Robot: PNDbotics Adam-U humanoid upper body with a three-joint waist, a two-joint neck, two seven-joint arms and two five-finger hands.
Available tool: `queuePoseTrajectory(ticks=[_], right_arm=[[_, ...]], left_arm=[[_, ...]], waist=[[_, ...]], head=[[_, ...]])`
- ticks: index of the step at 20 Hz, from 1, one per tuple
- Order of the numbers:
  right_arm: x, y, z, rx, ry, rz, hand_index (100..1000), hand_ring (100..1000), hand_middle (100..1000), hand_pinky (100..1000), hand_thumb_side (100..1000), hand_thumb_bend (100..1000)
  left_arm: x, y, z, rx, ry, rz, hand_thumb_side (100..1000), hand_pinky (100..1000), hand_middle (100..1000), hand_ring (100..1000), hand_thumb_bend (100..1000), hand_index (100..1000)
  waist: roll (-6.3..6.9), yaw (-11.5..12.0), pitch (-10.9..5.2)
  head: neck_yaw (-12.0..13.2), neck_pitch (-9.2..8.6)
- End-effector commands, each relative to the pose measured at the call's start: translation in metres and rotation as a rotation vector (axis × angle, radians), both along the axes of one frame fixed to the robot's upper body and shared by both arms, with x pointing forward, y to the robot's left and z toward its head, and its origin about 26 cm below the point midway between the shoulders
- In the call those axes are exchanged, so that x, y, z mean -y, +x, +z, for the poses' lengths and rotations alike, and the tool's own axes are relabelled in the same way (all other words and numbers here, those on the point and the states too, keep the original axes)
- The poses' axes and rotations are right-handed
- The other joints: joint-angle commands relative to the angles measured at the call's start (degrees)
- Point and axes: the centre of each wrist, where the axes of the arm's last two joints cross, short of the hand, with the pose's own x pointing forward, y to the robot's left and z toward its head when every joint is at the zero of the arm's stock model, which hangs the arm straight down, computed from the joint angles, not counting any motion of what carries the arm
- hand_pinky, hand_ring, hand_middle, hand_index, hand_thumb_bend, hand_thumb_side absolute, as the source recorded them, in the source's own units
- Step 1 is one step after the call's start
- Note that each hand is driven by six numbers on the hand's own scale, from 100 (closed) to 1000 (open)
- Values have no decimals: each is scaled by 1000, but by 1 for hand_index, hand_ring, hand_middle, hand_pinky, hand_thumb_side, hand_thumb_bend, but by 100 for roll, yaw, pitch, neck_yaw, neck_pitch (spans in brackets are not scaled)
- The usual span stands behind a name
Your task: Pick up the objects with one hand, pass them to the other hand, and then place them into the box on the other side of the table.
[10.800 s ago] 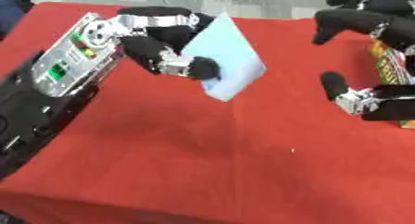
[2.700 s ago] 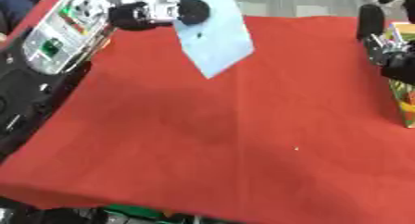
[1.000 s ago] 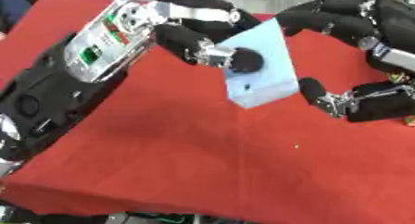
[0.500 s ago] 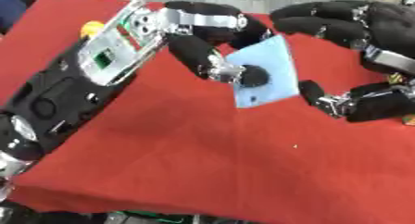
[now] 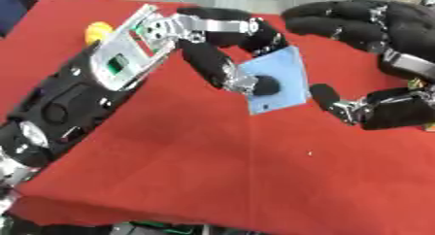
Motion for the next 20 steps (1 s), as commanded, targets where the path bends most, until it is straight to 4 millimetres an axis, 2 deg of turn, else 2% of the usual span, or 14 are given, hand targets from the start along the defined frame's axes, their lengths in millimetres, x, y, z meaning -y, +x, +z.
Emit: queuePoseTrajectory(ticks=[1, 10, 20], right_arm=[[2, -4, 9, 33, -20, -2, 1000, 836, 967, 877, 235, 100], [3, -4, 8, 29, -59, -15, 1000, 840, 966, 879, 242, 100], [3, -4, 11, 55, 11, -30, 1000, 830, 953, 875, 225, 100]], left_arm=[[-6, 3, 10, 54, -26, 27, 506, 663, 492, 571, 100, 624], [-13, 5, 15, 78, -80, 52, 514, 663, 491, 571, 100, 623], [-1, -3, 20, 11, -97, -5, 546, 661, 490, 570, 100, 622]], waist=[[-14, -11, -96], [-14, -13, -94], [-15, 0, -100]], head=[[25, 23], [37, 26], [29, 31]])
